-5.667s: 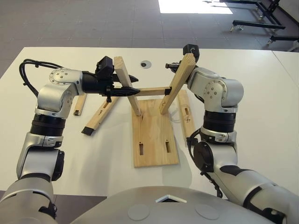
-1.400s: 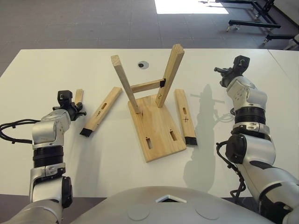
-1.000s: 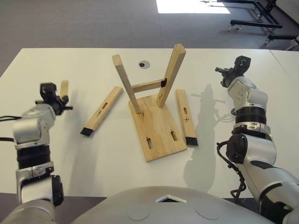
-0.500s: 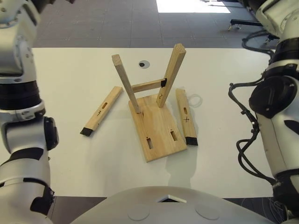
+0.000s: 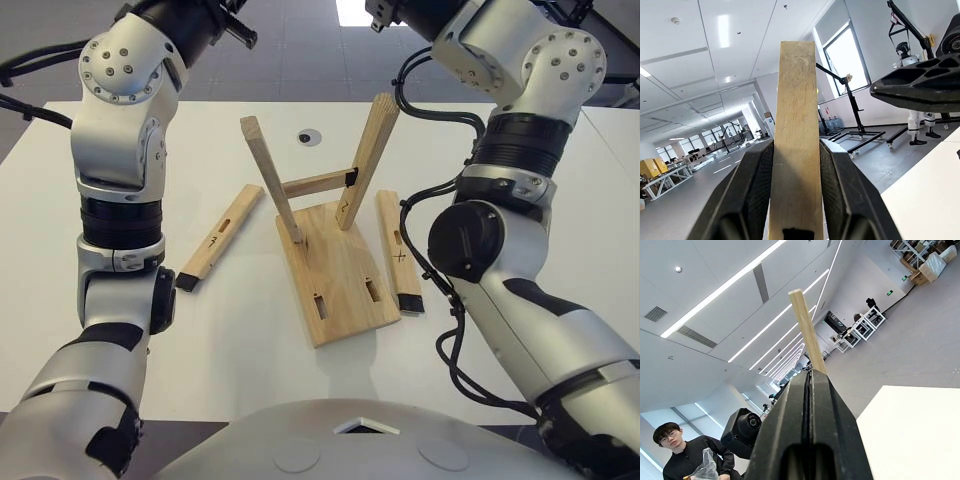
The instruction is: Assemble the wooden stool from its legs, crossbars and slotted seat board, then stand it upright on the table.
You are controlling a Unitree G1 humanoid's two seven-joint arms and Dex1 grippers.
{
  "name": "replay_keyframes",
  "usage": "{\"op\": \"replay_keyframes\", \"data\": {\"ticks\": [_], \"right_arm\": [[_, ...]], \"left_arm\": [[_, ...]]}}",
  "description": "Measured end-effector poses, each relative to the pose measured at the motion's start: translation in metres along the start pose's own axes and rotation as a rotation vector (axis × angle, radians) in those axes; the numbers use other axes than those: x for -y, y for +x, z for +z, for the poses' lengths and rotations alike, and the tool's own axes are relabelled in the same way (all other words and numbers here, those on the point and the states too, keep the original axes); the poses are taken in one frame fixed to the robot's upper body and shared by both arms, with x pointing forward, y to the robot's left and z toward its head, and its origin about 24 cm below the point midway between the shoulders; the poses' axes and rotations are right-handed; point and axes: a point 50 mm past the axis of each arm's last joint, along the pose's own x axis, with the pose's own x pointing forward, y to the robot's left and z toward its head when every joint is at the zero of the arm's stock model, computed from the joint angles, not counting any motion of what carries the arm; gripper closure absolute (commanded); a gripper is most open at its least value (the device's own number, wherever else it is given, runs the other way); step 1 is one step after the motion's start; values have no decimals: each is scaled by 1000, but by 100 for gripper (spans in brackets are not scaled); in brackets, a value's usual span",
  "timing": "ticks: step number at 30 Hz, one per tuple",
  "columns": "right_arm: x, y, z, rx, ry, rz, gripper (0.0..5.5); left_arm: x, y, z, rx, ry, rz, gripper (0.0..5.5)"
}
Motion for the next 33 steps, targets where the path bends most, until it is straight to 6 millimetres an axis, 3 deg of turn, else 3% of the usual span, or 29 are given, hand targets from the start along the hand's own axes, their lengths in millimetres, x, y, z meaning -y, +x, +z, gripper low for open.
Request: {"op": "replay_keyframes", "data": {"ticks": [4,10,24,33], "right_arm": [[-6,-8,9,83,-129,-15,474],[-15,-1,5,62,-215,3,389],[14,25,-16,12,-114,-36,150],[6,39,-12,29,-95,6,12]], "left_arm": [[-7,-6,-5,-17,-5,27,423],[-8,-8,-7,-24,-10,30,423],[7,-4,-5,-8,-54,-43,423],[14,-8,-10,-29,-68,-64,423]]}}
